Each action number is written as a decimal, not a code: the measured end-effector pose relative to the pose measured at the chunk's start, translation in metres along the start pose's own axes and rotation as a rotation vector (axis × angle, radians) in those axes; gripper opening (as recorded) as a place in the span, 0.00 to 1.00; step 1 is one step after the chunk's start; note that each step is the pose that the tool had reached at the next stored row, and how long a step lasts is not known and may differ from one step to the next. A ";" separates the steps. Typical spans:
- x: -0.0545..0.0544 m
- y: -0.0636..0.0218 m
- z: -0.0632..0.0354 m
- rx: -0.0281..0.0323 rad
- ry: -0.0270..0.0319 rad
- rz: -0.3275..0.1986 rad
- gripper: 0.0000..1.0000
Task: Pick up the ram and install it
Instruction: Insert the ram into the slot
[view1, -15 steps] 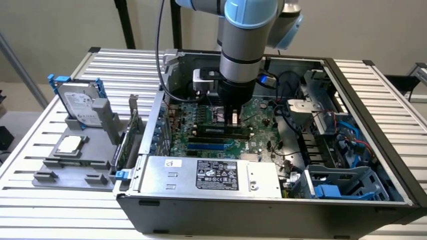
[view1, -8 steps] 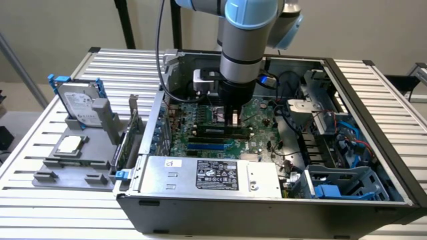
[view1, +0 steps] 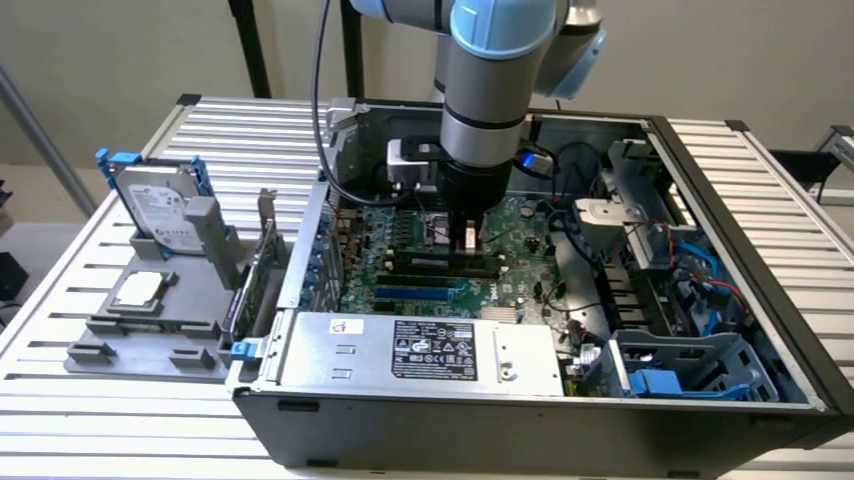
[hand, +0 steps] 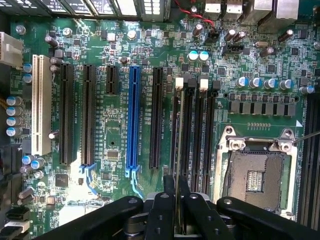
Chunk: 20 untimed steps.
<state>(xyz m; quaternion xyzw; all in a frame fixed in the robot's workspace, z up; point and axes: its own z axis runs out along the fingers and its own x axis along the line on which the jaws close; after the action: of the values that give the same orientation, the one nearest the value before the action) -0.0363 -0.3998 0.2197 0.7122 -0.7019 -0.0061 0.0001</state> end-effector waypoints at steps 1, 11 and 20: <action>0.000 0.0000 0.0002 0.0000 0.0011 0.000 0.14; 0.000 0.0000 0.0025 -0.0001 0.0063 0.000 0.14; 0.000 0.0000 0.0034 -0.0001 0.0072 0.000 0.22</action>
<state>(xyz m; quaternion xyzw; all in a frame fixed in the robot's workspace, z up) -0.0363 -0.3993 0.2163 0.7122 -0.7020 -0.0036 0.0026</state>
